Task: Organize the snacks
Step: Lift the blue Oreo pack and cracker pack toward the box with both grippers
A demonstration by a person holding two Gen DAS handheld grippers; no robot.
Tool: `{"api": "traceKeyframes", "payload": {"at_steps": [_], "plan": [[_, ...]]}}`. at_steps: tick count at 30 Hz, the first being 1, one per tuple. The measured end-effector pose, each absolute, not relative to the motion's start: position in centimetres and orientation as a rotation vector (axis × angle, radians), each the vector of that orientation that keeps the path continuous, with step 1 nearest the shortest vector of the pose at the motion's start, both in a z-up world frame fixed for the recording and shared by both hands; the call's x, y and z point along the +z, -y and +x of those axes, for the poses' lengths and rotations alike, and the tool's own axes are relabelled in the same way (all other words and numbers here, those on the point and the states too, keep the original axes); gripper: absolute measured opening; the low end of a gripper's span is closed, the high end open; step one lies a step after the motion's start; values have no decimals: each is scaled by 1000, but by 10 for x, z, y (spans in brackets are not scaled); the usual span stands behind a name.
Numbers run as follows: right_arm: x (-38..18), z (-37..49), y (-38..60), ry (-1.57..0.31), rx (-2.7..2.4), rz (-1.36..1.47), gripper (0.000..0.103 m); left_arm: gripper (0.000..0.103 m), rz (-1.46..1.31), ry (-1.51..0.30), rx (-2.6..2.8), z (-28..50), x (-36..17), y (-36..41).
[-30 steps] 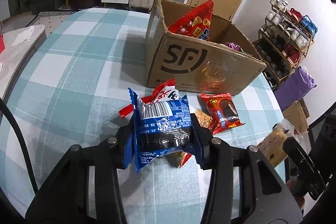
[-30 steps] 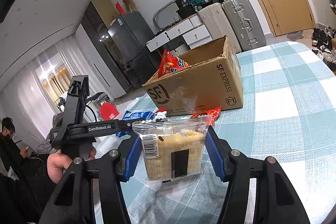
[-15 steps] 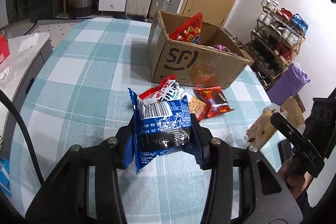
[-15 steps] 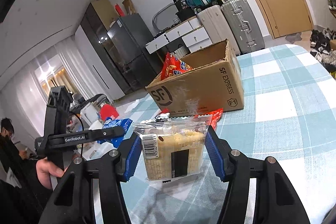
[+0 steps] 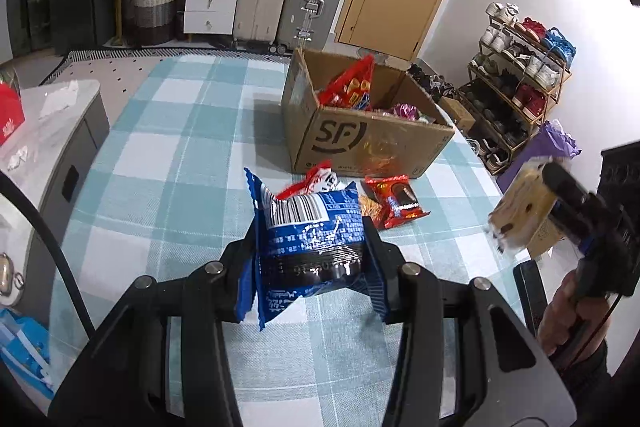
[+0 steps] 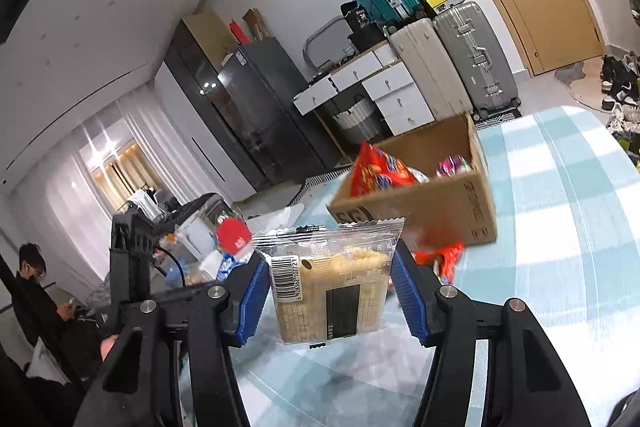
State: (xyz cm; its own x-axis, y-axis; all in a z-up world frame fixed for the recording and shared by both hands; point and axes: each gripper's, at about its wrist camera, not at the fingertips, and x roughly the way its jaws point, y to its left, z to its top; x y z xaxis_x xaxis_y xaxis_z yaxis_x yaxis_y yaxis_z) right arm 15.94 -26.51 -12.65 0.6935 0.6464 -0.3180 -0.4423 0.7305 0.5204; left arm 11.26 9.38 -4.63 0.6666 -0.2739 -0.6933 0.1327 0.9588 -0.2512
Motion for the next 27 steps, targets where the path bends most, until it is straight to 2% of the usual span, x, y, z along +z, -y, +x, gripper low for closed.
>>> {"api": "traceKeyframes", "payload": {"at_steps": [13,27], "plan": [[-40,181,270,-486,630,399,59,42,-137,-802,-274,132,21,-92],[28,230,255,-461,601,292,59,42,-60,-751,-277,210,105,-56]]}}
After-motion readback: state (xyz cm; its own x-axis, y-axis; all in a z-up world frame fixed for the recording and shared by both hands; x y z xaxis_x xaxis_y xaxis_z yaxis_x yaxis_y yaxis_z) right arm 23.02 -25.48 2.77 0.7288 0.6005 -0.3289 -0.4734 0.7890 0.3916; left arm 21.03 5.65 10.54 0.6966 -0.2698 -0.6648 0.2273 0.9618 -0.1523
